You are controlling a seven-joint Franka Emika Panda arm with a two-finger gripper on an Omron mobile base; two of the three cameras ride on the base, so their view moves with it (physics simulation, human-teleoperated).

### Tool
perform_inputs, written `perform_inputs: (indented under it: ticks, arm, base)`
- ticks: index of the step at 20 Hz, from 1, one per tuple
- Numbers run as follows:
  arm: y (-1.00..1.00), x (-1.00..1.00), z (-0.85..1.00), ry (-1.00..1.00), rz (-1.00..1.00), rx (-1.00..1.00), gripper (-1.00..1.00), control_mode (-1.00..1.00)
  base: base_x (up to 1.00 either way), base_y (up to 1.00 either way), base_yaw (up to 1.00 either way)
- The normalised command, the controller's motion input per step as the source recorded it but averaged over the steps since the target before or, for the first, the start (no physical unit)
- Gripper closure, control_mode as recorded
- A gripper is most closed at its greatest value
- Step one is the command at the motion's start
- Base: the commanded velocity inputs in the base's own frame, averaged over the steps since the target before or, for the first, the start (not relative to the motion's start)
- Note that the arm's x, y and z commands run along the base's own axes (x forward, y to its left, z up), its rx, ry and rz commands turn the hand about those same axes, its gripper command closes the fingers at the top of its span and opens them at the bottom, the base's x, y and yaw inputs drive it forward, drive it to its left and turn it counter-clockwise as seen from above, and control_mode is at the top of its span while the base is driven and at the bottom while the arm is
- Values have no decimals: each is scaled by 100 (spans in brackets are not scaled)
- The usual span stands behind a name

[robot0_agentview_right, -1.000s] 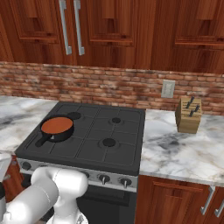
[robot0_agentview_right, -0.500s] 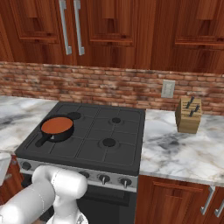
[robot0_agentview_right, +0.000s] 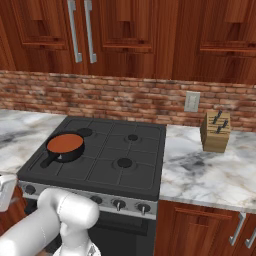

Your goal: Wait until the marinara sauce is simmered to a deep red color and then turn off the stove.

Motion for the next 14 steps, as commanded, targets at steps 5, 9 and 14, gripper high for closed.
perform_inputs:
  ticks: [5, 9, 14]
  arm:
    - [-4, 17, -23, 0, 0, 0, -100, -100]
    - [-3, 12, -16, -1, 0, 0, -100, -100]
    - [-1, 5, -7, -2, 1, 0, -100, -100]
  base:
    - [0, 0, 0]
    - [0, 0, 0]
    - [0, 0, 0]
